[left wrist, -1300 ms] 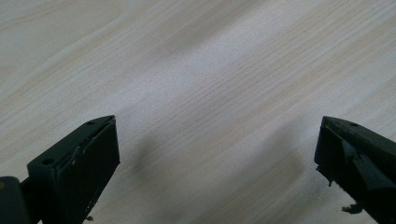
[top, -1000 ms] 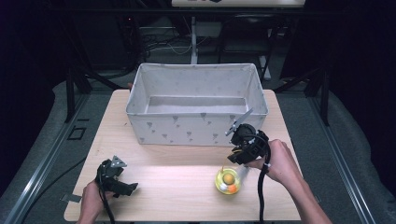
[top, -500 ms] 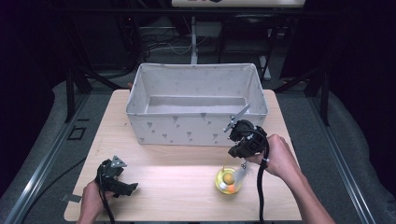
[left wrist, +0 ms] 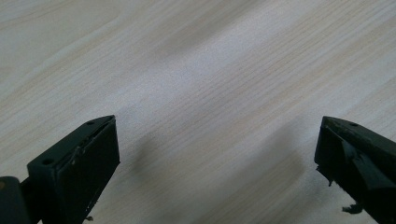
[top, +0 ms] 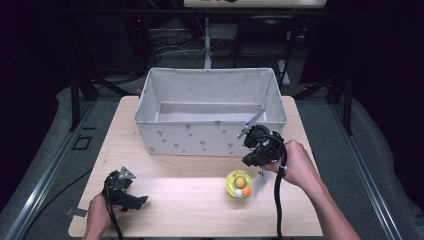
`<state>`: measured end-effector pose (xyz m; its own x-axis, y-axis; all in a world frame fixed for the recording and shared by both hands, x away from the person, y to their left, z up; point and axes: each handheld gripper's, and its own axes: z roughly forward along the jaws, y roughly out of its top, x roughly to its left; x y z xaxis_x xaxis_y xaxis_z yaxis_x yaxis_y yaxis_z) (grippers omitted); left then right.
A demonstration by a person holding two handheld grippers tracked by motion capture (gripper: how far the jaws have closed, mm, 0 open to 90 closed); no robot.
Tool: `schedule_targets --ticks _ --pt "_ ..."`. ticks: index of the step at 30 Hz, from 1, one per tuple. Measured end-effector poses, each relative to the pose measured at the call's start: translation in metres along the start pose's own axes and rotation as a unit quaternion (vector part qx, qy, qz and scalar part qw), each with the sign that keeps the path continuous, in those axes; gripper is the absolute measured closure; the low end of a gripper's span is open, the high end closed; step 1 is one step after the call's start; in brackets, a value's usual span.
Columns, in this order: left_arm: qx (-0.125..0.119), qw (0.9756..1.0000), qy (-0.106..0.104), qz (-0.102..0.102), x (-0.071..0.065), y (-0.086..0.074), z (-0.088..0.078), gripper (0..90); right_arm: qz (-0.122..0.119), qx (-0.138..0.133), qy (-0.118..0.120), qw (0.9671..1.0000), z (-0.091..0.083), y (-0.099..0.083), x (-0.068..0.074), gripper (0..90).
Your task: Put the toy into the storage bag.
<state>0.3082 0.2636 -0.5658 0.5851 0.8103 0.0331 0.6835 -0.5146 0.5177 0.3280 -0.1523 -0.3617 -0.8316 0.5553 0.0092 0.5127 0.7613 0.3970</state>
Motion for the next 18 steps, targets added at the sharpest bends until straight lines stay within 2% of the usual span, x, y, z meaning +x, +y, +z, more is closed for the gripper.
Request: schedule_targets --ticks 18 --pt "0.001 1.0 0.001 0.0 0.0 0.0 0.0 0.2 0.001 -0.007 -0.008 0.9999 -0.027 0.014 -0.017 88.3"
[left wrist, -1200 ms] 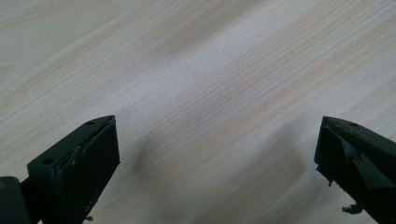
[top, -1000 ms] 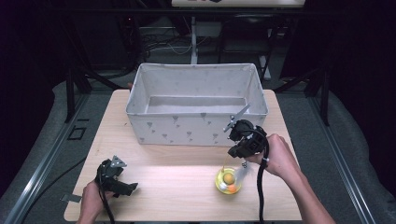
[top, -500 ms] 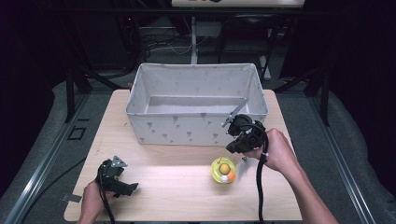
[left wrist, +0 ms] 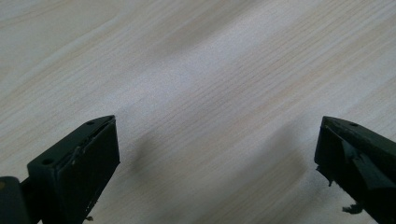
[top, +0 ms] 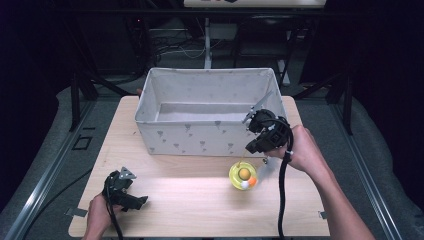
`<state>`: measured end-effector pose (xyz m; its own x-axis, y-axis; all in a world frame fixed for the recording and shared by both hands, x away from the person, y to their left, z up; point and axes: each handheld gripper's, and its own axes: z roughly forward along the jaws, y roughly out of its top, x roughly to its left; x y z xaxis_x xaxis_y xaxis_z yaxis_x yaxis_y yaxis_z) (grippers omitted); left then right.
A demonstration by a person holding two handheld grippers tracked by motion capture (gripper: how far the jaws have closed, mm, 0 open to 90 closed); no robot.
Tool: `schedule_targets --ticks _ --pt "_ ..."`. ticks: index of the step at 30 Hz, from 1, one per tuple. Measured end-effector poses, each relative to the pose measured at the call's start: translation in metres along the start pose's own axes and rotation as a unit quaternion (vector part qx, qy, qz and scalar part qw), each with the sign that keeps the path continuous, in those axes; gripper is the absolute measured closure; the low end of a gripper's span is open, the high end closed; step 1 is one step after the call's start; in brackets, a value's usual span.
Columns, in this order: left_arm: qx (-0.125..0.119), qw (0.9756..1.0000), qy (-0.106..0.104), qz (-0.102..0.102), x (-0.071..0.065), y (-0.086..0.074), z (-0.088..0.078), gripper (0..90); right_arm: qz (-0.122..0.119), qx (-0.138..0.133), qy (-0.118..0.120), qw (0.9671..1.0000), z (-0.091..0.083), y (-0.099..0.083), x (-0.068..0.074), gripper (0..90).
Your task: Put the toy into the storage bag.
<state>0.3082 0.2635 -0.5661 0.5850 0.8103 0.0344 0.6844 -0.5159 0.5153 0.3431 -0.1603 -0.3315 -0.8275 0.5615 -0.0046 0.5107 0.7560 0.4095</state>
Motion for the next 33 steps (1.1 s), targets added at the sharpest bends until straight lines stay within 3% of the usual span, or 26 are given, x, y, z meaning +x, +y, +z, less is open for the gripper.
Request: schedule_targets --ticks 12,33 --pt "0.002 1.0 -0.001 -0.001 0.0 0.0 0.001 0.2 0.001 0.011 0.001 0.9999 -0.006 0.008 -0.009 88.3" --pt "0.004 1.0 -0.003 0.001 0.0 0.0 0.001 0.2 -0.008 -0.004 -0.002 1.0 -0.039 0.031 -0.01 88.3"
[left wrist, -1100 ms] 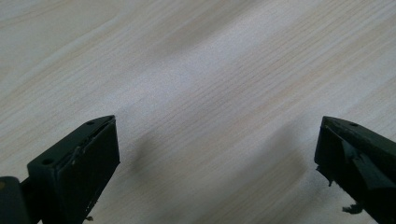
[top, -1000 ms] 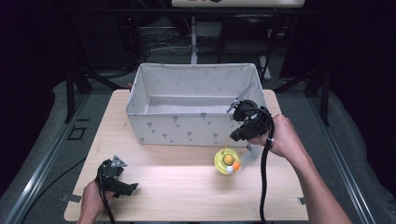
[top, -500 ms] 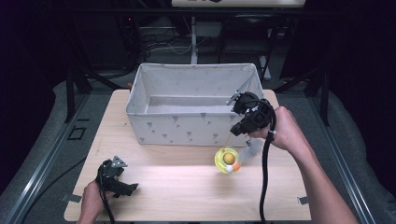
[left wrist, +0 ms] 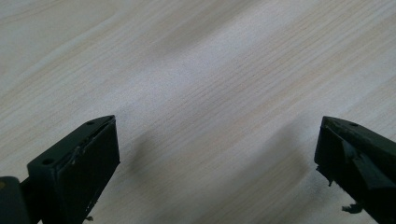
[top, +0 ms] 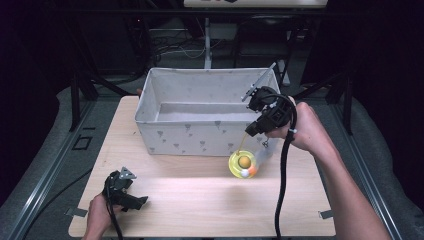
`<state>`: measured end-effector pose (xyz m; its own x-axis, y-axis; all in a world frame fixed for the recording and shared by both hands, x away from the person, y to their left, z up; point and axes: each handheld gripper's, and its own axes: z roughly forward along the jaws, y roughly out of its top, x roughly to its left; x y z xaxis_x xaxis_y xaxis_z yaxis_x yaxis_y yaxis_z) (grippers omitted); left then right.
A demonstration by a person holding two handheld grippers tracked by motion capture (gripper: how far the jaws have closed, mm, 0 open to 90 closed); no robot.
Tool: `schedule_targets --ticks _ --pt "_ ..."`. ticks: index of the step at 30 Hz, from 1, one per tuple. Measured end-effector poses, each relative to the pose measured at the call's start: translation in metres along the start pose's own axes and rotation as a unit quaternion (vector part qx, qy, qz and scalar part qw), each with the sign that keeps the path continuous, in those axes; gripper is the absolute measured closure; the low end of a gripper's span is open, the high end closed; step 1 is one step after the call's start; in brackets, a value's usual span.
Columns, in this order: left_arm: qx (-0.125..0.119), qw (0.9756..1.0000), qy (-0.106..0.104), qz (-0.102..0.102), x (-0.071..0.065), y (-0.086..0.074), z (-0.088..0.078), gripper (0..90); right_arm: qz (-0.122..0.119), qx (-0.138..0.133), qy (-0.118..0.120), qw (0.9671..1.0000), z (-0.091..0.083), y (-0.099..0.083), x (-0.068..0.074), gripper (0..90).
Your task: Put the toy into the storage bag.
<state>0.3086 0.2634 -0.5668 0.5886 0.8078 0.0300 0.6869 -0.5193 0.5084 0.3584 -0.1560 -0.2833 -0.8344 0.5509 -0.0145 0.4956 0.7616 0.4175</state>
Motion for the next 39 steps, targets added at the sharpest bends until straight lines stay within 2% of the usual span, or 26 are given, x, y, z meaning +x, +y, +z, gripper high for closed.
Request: schedule_targets --ticks 14,23,39 --pt "-0.001 1.0 -0.001 0.0 0.0 0.0 -0.001 0.2 -0.003 -0.005 -0.001 1.0 -0.014 0.013 -0.001 88.3" --pt "-0.002 1.0 0.0 0.0 0.0 0.0 -0.001 0.2 -0.007 -0.01 -0.004 0.9999 -0.029 0.023 -0.003 88.3" --pt "0.0 1.0 -0.002 -0.001 0.001 0.0 -0.001 0.2 -0.016 -0.012 -0.019 0.9996 -0.054 0.041 -0.003 88.3"
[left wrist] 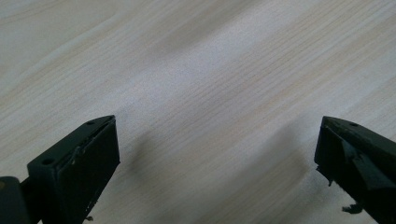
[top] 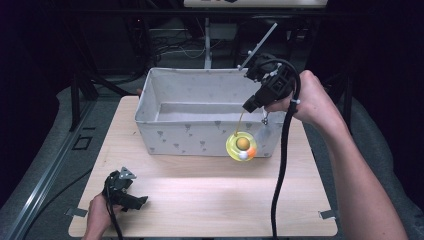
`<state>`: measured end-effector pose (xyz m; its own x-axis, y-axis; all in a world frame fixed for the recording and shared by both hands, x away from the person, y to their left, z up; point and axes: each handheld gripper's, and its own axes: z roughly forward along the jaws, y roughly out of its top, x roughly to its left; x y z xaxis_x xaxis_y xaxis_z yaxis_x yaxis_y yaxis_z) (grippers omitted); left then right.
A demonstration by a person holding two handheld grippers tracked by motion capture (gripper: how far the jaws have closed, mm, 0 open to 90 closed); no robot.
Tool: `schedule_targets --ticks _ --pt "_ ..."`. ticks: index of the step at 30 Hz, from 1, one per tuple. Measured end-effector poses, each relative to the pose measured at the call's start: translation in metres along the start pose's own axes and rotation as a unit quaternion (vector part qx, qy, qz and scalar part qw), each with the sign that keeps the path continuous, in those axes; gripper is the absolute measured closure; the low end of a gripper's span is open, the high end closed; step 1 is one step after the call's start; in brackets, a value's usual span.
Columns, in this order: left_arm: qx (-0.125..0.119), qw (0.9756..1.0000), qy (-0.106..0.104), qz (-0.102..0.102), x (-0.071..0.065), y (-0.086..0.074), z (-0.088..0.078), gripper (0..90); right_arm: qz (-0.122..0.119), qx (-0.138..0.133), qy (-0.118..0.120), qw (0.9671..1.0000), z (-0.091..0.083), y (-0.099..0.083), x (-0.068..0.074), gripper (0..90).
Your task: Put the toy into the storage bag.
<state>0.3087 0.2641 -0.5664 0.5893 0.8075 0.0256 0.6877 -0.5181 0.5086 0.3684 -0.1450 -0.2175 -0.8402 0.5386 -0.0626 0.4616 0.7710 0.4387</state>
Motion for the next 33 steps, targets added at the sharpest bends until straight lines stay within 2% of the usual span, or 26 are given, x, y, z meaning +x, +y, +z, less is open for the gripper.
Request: schedule_targets --ticks 12,33 --pt "0.0 1.0 0.0 0.0 0.0 0.0 0.0 0.2 0.0 -0.008 -0.009 0.9999 -0.016 0.011 -0.004 88.4" --pt "0.002 1.0 0.001 0.001 -0.001 0.0 0.0 0.2 0.014 -0.023 -0.032 0.9991 -0.039 0.026 -0.02 88.4"
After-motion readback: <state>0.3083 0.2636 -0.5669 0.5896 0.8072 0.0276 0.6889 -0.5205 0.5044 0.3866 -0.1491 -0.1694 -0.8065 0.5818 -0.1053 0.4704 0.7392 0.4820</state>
